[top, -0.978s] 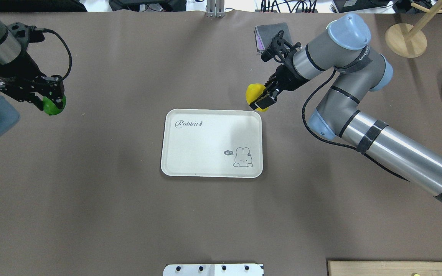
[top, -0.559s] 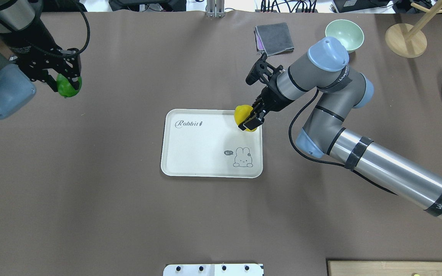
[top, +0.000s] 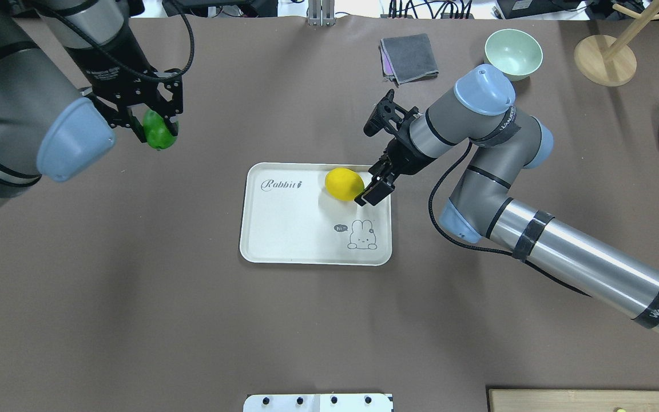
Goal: Place all lemons on tray
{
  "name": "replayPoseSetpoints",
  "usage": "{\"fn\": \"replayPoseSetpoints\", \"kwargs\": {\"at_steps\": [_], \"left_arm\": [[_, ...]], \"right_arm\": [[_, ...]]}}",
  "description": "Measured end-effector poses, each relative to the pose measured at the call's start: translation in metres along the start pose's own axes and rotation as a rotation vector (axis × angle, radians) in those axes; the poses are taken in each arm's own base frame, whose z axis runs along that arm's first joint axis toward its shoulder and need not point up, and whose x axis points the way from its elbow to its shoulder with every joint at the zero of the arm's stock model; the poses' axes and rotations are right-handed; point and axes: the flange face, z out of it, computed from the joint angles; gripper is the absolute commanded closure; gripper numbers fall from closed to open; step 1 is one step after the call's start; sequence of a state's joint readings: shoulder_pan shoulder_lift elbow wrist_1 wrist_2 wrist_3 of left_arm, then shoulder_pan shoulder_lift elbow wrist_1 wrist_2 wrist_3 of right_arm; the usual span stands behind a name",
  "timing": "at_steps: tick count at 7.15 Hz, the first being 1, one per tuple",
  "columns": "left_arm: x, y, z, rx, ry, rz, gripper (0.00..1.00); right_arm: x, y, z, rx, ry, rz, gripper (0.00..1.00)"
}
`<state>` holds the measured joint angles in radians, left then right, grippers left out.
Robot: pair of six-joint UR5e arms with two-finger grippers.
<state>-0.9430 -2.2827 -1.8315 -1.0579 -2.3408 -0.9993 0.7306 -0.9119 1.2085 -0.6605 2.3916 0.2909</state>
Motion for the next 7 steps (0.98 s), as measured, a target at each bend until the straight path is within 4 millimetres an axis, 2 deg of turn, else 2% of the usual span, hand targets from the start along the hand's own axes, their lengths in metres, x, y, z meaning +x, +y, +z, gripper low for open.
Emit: {"fn": "replayPoseSetpoints", "kwargs": {"at_steps": [2, 4, 6, 7], "left_arm": [[0.040, 0.009, 0.028, 0.001, -0.009, -0.050, 1.00], [0.078, 0.021, 0.072, 0.021, -0.025, -0.088, 1.00], [0.102, 0.027, 0.112, 0.036, -0.035, -0.112, 1.00], [0.110, 0.030, 0.133, 0.052, -0.040, -0.120, 1.00]], "right_arm": [[0.017, -0.006, -0.029, 0.003, 0.007, 0.028, 0.01], [0.039, -0.007, -0.072, -0.006, 0.023, 0.088, 0.01], [0.052, 0.017, -0.112, -0.036, 0.055, 0.180, 0.01], [0.046, 0.032, -0.131, -0.061, 0.075, 0.235, 0.01]]}}
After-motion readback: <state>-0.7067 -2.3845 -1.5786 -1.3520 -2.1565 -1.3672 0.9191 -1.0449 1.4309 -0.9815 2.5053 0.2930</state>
